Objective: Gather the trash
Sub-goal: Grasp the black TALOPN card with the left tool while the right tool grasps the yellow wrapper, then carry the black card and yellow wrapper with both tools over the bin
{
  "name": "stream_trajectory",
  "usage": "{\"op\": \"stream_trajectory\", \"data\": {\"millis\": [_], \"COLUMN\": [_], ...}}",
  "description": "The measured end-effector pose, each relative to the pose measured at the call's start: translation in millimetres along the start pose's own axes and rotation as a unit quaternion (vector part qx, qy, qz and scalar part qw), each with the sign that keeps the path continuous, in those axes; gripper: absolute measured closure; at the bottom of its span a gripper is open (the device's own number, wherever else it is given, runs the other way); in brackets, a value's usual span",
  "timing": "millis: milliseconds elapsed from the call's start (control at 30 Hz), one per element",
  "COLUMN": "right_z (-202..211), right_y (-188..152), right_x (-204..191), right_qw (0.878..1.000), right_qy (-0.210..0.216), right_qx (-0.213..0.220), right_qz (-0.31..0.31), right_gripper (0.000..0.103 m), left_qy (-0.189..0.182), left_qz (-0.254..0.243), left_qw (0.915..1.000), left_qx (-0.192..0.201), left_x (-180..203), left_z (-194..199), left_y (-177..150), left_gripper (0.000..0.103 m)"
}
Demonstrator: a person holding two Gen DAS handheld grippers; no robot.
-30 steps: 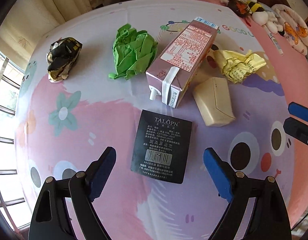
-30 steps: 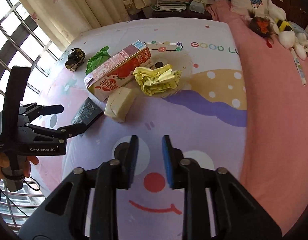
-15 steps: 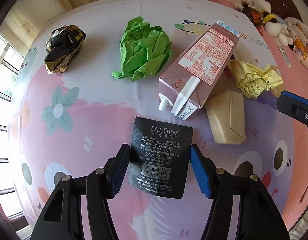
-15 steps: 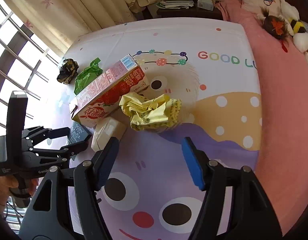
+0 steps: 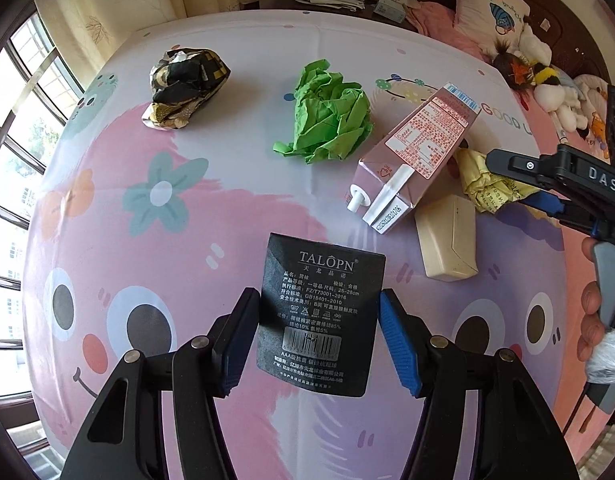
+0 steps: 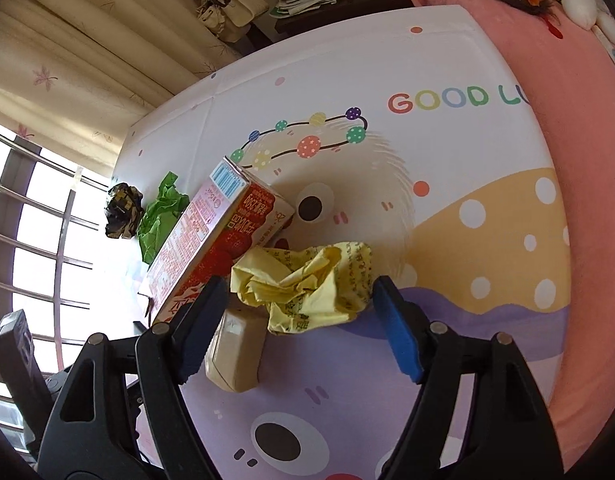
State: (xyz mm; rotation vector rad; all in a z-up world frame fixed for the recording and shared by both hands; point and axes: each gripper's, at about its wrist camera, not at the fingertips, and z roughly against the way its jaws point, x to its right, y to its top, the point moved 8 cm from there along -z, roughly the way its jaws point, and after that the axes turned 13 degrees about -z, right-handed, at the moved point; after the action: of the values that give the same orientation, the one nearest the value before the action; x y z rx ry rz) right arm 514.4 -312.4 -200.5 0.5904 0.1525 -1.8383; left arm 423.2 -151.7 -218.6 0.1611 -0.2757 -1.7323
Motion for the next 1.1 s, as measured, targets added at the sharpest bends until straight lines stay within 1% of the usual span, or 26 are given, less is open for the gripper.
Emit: {"op": "stream_trajectory", "data": {"millis": [100, 133, 167, 233, 300, 367, 400, 467, 633, 733, 900, 1100], "right_z": [-10, -11, -11, -12, -9, -2, 2, 11, 44, 67, 101, 131], "right_y": [-1, -1, -2, -6, -10, -14, -16, -21, -42, -65, -124, -208], "right_x": [3, 3, 3, 0, -3, -8, -10, -15, -21, -27, -35, -53], "right_qw": [1.0, 1.0, 1.0, 1.0, 1.0, 1.0, 1.0, 1.0, 0.999, 0.998, 0.998, 0.998], "right_qy": [-0.002, -0.003, -0.006, 0.002, 0.007, 0.003, 0.001, 0.002, 0.004, 0.008, 0.019, 0.027], "right_qx": [-0.007, -0.003, 0.0, -0.006, 0.001, 0.009, 0.013, 0.019, 0.034, 0.037, 0.03, 0.042], "right_qz": [-0.014, -0.015, -0.014, -0.014, -0.011, 0.0, 0.006, 0.015, 0.03, 0.045, 0.052, 0.045], "right_gripper": [0.03, 0.03, 0.033, 0.051, 0.063, 0.072, 0.074, 0.078, 0.078, 0.078, 0.078, 0.078], "left_qy": [0.001, 0.001, 0.002, 0.001, 0.001, 0.002, 0.002, 0.002, -0.004, -0.012, -0.019, -0.021], "left_qz": [0.003, 0.004, 0.005, 0.007, 0.009, 0.009, 0.009, 0.008, 0.015, 0.018, -0.003, -0.059], "left_qw": [1.0, 1.0, 1.0, 0.9999, 0.9999, 0.9998, 0.9998, 0.9997, 0.9989, 0.9981, 0.9969, 0.9933], "left_qx": [0.003, 0.004, 0.005, 0.009, 0.012, 0.016, 0.019, 0.024, 0.044, 0.058, 0.077, 0.096], "left_x": [-6, -6, -6, -15, -15, -17, -23, -21, -28, -30, -36, -57], "left_z": [9, 11, 12, 23, 26, 32, 40, 46, 79, 101, 141, 188], "left_y": [-8, -10, -11, -22, -23, -27, -35, -36, -52, -66, -106, -167], "left_gripper": [0.042, 0.042, 0.042, 0.042, 0.042, 0.042, 0.042, 0.042, 0.042, 0.042, 0.042, 0.042]}}
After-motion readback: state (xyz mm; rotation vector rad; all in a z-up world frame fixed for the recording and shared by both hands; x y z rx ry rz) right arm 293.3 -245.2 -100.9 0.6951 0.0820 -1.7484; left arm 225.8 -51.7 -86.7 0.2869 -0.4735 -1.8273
